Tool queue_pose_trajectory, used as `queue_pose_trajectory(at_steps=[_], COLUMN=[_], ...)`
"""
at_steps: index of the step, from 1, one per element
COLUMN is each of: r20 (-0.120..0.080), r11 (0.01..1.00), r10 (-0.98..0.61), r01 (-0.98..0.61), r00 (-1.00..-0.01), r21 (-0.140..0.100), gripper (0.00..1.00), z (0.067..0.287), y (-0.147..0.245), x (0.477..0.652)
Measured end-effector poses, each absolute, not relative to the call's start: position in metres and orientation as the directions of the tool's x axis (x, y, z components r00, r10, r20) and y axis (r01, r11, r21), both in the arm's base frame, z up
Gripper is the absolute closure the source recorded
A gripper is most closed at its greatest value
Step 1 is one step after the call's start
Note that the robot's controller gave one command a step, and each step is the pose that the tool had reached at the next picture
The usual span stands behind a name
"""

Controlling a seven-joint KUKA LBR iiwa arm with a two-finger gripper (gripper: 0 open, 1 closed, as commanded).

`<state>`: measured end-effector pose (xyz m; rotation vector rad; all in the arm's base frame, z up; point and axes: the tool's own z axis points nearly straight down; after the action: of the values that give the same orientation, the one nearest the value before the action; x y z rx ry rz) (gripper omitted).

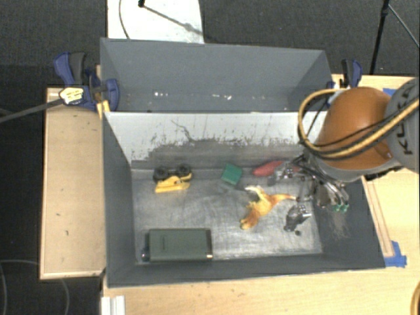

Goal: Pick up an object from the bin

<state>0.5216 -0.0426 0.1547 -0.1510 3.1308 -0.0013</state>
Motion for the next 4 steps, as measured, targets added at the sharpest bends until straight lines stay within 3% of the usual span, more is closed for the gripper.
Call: queue_pose_trajectory(at_steps=[1, 2, 3, 4], r20=[0.0, -0.003, -0.023, -0.038], r11=[0.973, 0.976, 0.899, 0.94], r10=[-0.232, -0.219, -0.438, -0.342], r01=[-0.232, -0.219, -0.438, -0.342], r00=[-0.973, -0.976, -0.899, -0.939], r21=[0.0, 0.0, -0.013, -0.009], gripper=[0.0, 0.0, 0.0, 1.0], z=[0.146, 0.114, 0.088, 0.082], y=[-0.044, -0.044, -0.039, -0.043], x=[0.545, 0.542, 0.549, 0.558])
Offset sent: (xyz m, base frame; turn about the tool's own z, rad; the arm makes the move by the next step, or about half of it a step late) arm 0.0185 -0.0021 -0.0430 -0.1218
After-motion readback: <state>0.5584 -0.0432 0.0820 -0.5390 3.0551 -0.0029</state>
